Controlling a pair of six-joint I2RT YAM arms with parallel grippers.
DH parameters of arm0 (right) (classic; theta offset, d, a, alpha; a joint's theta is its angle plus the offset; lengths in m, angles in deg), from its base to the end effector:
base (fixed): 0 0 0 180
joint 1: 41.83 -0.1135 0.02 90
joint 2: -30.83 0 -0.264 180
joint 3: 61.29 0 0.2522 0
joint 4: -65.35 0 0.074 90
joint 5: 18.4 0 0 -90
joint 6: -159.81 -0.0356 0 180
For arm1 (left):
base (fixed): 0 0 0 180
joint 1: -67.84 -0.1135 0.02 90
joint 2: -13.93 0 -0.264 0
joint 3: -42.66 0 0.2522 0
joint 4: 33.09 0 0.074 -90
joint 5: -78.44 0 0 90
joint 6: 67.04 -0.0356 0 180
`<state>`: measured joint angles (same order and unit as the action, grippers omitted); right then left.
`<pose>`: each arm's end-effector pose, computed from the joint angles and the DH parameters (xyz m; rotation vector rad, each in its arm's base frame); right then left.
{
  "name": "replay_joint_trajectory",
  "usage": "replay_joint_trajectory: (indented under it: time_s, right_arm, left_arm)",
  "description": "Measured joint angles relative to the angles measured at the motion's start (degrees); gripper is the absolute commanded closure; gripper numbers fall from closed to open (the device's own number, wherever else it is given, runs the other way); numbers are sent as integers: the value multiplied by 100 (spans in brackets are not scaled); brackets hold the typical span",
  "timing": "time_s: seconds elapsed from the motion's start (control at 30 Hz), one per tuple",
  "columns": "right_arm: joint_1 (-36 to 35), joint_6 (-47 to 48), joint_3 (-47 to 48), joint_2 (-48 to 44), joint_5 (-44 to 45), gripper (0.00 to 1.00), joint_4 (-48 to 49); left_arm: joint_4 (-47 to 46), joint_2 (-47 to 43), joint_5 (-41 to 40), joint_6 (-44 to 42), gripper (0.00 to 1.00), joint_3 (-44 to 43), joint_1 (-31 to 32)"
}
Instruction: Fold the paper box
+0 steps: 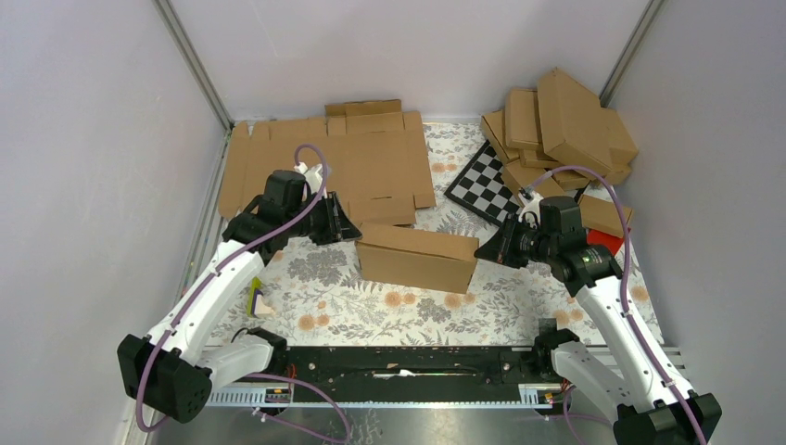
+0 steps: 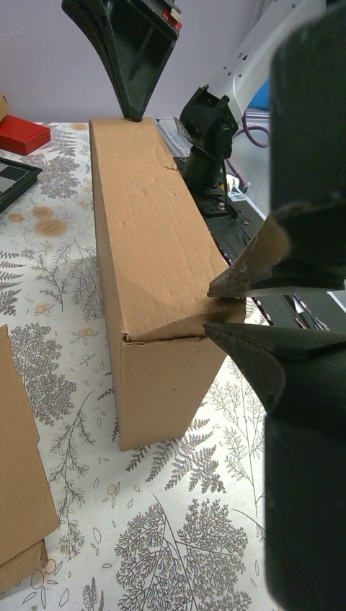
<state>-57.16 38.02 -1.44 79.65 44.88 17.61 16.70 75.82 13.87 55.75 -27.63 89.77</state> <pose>0.1679 0.0626 0.2972 0.0577 2.3040 0.9572 0.2028 -0.0981 0.3130 0.0164 2.4151 -0.9802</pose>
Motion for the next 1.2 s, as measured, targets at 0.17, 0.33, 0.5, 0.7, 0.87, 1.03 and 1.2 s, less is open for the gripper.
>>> replay_joint_trajectory:
  time_s: [0.17, 0.33, 0.5, 0.7, 0.87, 1.03, 1.2]
  right_arm:
    - [0, 0, 0, 0, -9, 88, 2]
    - [0, 0, 0, 9, -24, 89, 7]
    - [0, 2, 0, 13, -26, 90, 9]
    - [0, 4, 0, 33, -35, 91, 7]
    - [0, 7, 0, 44, -39, 92, 7]
    - [0, 7, 0, 44, -44, 92, 9]
    - [0, 7, 0, 44, -57, 92, 42]
  left_arm:
    - [-94, 0, 48, 9, 85, 81, 0]
    - [-229, -15, 146, 46, 85, 190, -26]
    - [-365, -57, 177, 79, 85, 308, -33]
    - [-634, -181, 155, 155, 77, 573, -52]
    - [-619, -234, 44, 116, 67, 599, -50]
    - [-376, -225, -157, -11, 46, 564, -42]
    - [-122, -203, -249, -118, 45, 398, -90]
